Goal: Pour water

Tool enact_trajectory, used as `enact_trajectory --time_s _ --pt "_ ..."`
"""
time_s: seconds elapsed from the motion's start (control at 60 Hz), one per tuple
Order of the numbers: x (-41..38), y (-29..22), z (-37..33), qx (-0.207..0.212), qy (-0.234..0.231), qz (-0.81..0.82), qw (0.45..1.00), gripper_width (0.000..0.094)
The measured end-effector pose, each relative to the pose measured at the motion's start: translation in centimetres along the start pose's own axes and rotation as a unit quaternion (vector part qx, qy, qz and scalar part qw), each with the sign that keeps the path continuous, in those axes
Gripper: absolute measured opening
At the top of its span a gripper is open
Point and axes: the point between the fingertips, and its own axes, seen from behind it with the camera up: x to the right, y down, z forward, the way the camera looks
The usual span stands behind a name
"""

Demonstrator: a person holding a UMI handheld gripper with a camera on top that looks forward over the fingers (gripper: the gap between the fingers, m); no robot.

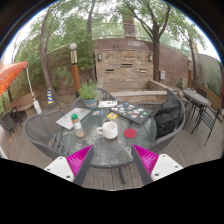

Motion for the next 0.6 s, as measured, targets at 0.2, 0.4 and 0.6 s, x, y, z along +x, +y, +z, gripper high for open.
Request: enact_trajectory --time_s 0.2,0.4,0.6 --pt "-0.3 0.5 0.8 0.006 0.04 0.03 0.999 0.0833" --pt "-1.1 2.0 4.4 0.0 0.042 0.045 0.998 0.0832" --pt "-3.7 3.2 12.4 0.035 0.01 0.017 0.999 0.0832"
